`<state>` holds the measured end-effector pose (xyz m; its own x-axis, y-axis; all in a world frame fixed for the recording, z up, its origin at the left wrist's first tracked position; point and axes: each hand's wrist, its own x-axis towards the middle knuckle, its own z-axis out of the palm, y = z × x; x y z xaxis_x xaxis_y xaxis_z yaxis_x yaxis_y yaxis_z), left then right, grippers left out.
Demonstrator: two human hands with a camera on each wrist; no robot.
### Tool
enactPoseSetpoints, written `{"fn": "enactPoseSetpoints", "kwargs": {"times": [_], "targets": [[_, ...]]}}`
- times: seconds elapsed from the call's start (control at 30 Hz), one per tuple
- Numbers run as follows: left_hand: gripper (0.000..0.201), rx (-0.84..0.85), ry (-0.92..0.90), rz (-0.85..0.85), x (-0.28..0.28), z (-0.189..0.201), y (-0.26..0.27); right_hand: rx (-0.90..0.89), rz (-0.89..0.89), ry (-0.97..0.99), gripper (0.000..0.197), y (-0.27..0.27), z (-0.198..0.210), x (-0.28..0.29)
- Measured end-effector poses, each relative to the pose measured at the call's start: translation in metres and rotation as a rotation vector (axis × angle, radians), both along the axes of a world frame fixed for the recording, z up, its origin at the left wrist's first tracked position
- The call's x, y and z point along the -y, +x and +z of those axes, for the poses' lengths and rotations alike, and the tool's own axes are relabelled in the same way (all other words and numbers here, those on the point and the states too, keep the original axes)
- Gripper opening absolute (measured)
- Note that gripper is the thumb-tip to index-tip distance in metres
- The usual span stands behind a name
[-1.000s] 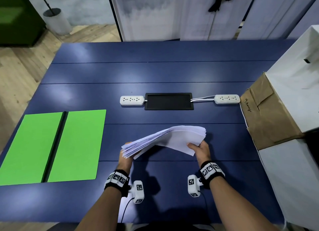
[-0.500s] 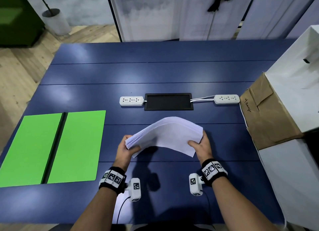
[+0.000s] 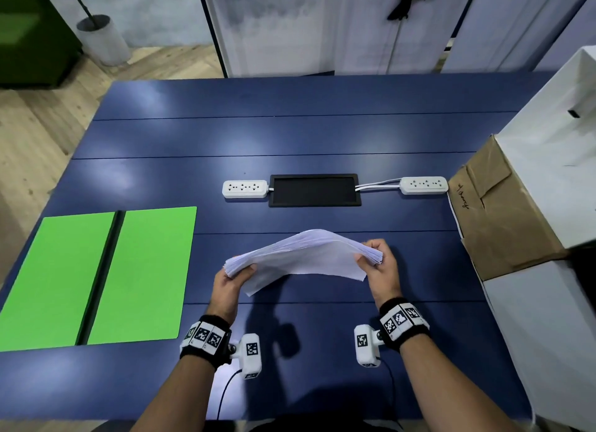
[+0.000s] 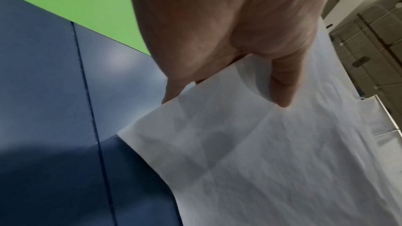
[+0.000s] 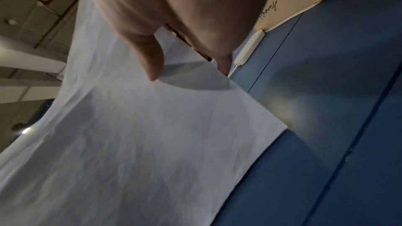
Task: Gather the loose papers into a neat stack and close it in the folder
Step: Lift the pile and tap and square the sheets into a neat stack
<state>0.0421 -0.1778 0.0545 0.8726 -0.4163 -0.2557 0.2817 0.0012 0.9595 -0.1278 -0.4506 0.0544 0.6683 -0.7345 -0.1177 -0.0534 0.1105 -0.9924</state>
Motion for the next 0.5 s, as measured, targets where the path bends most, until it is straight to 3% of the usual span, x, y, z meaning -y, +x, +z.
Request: {"fn": "enactPoseSetpoints", "kwargs": {"times": [0.1, 0.23, 0.3, 0.5], "targets": [[0.024, -0.001, 0.048, -0.015, -0.006, -0.005, -0.004, -0.044, -0.018, 0.060, 0.032, -0.005, -0.009, 0.002], [0.055, -0.042, 0.109, -0.092, -0.005, -0.008, -0.011, -0.134, 0.018, 0.200, 0.052, -0.008, -0.026, 0.001], [0.062, -0.036, 0.155, -0.099, -0.002, -0.010, -0.012, -0.167, 0.010, 0.214, 0.049, -0.008, -0.032, 0.000], [0.021, -0.039, 0.245, -0.107, -0.005, -0.019, -0.013, -0.243, -0.034, 0.267, 0.037, -0.009, -0.044, 0.003]]}}
